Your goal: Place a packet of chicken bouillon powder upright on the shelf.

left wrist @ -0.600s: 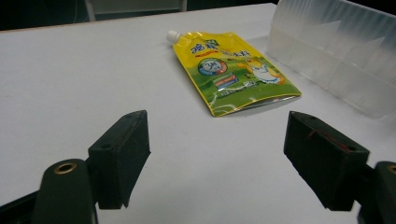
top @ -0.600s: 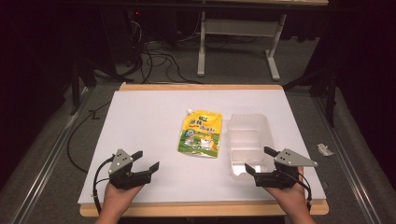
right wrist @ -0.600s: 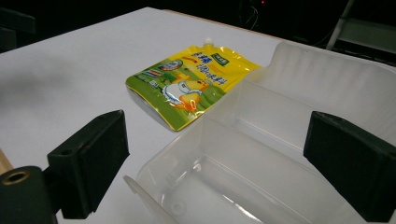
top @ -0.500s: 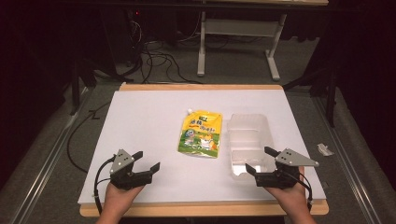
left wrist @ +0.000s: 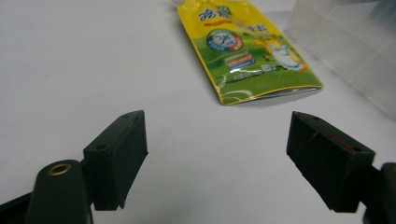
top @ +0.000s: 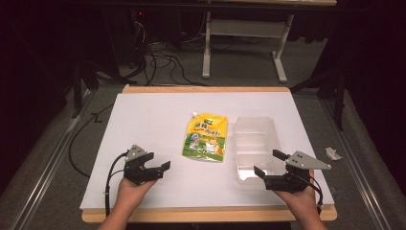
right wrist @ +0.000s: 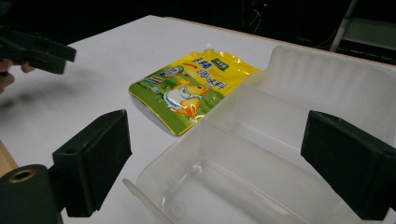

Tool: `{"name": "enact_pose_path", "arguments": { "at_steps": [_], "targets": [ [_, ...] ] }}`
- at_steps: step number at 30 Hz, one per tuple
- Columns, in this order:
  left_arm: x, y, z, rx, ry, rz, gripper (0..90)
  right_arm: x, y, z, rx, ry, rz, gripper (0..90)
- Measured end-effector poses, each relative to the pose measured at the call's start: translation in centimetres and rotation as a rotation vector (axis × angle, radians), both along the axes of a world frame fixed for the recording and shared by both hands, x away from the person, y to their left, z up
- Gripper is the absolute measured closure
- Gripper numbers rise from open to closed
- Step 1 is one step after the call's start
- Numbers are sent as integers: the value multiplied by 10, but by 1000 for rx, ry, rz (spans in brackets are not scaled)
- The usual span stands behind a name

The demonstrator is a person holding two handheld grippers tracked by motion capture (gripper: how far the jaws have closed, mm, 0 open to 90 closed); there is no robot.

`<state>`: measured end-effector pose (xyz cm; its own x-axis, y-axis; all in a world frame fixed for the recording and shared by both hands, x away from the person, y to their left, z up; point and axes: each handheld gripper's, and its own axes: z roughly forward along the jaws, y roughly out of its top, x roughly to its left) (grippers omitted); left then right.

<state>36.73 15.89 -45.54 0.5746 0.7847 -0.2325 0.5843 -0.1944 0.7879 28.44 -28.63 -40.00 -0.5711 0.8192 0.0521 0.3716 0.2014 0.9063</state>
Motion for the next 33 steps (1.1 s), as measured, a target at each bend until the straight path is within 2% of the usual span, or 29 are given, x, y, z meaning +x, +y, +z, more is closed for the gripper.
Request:
{"name": "enact_pose_path", "arguments": {
  "at_steps": [2,3,4,7,11,13,17,19,20,23,25,28,29,33],
  "targets": [
    [9,-8,-4,7,18,-2,220,0,0,0,-4,3,1,94],
    [20,-16,-8,10,39,-10,228,1,-1,-1,1,10,-1,95],
    [20,-16,-8,10,39,-10,230,2,-1,-2,-1,9,3,97],
    [35,-26,-14,-20,71,-9,247,1,-1,-2,-1,14,7,107],
    [51,-40,-20,-19,107,-7,266,0,0,-1,-4,6,13,111],
    [58,-45,-22,-42,117,-1,280,-1,1,-1,-7,9,14,112],
    [72,-61,-24,-39,118,9,264,0,2,-2,-14,4,32,124],
    [75,-63,-25,-37,122,13,263,-1,3,-2,-13,10,29,124],
    [81,-66,-26,-49,131,10,260,-2,4,-2,-20,1,35,125],
    [85,-69,-26,-71,147,15,253,-2,4,-2,-25,3,36,125],
    [87,-68,-26,-121,182,7,254,-2,5,-2,-27,2,37,126],
    [85,-71,-27,-138,187,5,271,-2,5,-3,-31,0,40,129],
    [84,-70,-28,-162,200,0,305,-3,5,-3,-33,-1,42,130],
    [82,-70,-30,-179,202,3,367,-3,6,-2,-40,1,40,134]
  ]
}}
